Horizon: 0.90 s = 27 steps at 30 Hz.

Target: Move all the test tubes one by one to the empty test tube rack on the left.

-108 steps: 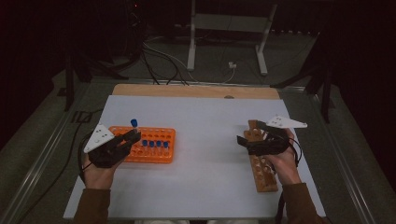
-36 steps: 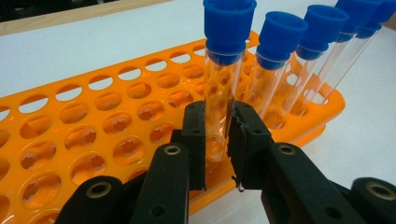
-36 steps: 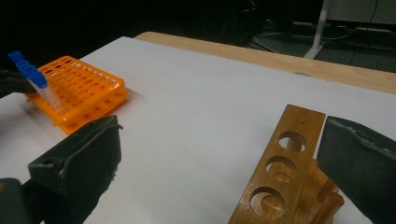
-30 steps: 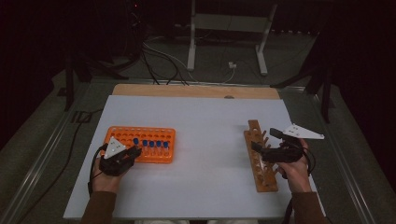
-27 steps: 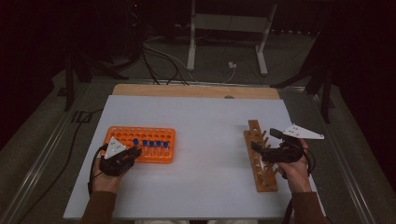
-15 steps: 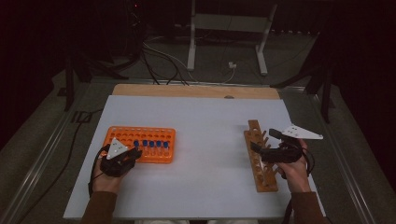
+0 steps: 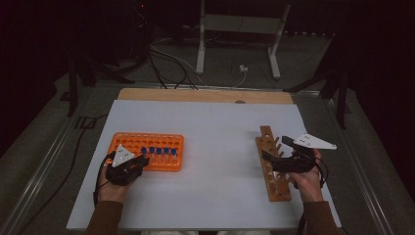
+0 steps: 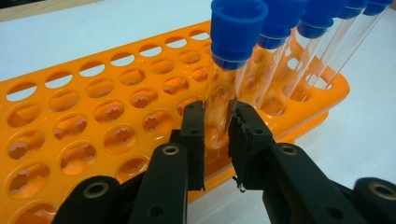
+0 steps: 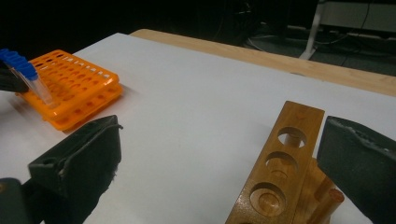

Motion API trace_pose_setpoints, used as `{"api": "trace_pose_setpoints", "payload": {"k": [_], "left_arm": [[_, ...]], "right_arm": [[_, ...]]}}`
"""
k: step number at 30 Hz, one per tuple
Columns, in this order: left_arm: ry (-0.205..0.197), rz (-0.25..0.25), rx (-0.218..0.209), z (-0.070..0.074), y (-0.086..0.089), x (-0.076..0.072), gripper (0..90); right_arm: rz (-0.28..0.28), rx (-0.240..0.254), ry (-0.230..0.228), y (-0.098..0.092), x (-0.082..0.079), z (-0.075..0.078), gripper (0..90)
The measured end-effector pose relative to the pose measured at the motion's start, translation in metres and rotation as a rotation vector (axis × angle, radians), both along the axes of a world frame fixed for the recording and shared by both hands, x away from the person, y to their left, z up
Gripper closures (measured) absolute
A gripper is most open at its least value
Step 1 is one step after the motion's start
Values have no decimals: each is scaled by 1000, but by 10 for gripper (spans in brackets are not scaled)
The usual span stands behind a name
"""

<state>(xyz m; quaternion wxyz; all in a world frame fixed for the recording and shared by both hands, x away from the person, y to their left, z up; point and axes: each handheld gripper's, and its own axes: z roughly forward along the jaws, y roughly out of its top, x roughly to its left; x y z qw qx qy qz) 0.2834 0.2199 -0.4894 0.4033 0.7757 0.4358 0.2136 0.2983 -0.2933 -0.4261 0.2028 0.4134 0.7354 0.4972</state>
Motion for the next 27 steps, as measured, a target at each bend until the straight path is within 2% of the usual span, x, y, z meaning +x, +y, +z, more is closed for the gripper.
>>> {"api": "trace_pose_setpoints", "payload": {"k": [2, 4, 8, 13, 18, 21, 27], "left_arm": [[-3, 8, -11, 1, 1, -1, 704], [-10, 15, -25, 4, 4, -3, 690], [-46, 31, -55, 13, 9, -10, 621], [-134, 37, -131, 29, 19, -22, 494], [-222, 55, -171, 39, 27, -35, 379], [-246, 89, -172, 40, 32, -40, 268], [-267, 149, -196, 40, 41, -47, 73]], "right_arm": [[-5, 1, -11, 0, -2, 0, 0], [-11, 5, -23, -1, -4, 0, 0], [-23, 17, -53, -4, -10, -1, 0], [-41, 38, -85, -7, -17, -4, 0], [-48, 54, -114, -7, -23, -4, 0], [-51, 54, -119, -7, -25, -6, 0], [-60, 64, -120, -8, -29, -10, 0]]}}
